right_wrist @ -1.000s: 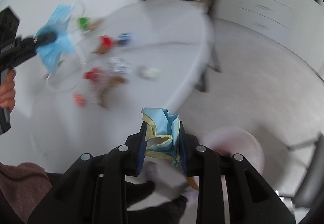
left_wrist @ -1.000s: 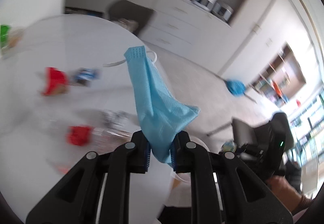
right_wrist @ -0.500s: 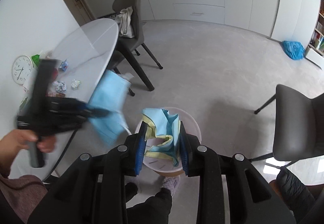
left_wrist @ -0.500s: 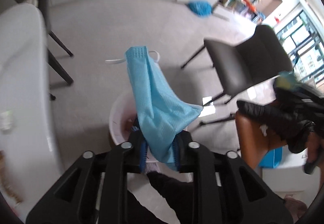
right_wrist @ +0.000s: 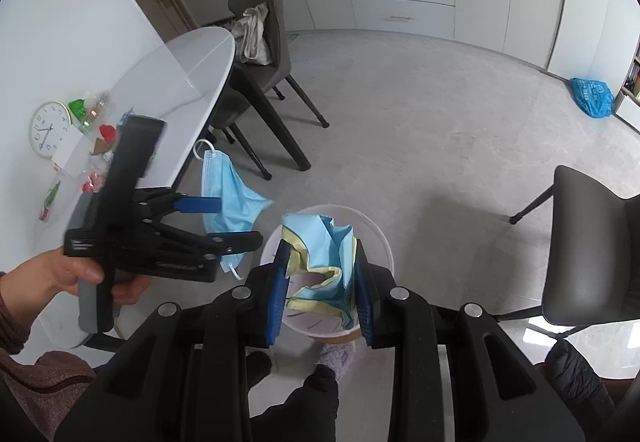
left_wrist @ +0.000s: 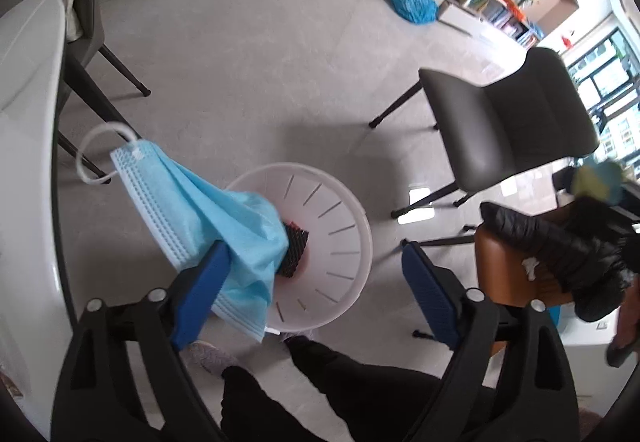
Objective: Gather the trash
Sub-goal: 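Pass the blue mask from the left tool to the right tool above the basket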
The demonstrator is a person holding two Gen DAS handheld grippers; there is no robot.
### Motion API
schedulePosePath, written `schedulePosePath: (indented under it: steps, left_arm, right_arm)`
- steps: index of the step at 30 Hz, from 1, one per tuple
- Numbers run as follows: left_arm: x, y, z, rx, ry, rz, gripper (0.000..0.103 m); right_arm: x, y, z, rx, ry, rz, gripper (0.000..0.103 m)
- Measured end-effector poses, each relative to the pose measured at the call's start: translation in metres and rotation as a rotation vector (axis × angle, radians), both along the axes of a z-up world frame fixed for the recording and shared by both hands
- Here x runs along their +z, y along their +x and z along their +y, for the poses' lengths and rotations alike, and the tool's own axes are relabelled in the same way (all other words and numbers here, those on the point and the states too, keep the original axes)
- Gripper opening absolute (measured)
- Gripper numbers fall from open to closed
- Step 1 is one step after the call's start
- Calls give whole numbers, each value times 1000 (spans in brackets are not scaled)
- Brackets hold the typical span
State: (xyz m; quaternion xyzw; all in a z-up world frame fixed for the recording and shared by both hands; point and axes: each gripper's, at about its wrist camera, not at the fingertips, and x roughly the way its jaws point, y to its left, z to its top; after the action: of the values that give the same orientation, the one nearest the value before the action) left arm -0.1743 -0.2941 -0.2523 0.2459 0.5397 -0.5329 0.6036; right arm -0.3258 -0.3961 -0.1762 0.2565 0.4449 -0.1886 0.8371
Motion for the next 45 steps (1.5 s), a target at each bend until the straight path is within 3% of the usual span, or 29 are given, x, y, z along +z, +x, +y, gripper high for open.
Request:
schedulePosePath:
  steps: [11, 16, 20, 22, 26, 33, 39, 45]
  left_arm:
    - [17, -15, -7, -68, -24, -20, 84]
    - [11, -29, -10, -169, 8, -97, 84]
    - [15, -44, -11, -273, 1, -204, 85]
    - [14, -50, -11, -318, 1, -252, 85]
    - [12, -51, -14, -366, 8, -275, 85]
    - [11, -48, -16, -383, 10, -290, 85]
    - [18, -54, -13, -389, -13, -312, 85]
    - [36, -66, -9, -425, -62, -347, 85]
  right_arm:
    - [-1, 3, -4, -2, -17, -8, 30]
    - [-9, 6, -14, 0, -9, -12, 30]
    - [-19, 14, -33, 38, 26, -36, 30]
    - [-32, 20, -41, 70, 52, -27, 31]
    - [-87, 45, -53, 166, 124, 65, 32]
    - [-169, 83, -48, 277, 274, 188, 49]
    - [-152, 94, -56, 265, 342, 140, 67]
    - [-124, 113, -71, 263, 559, -19, 72]
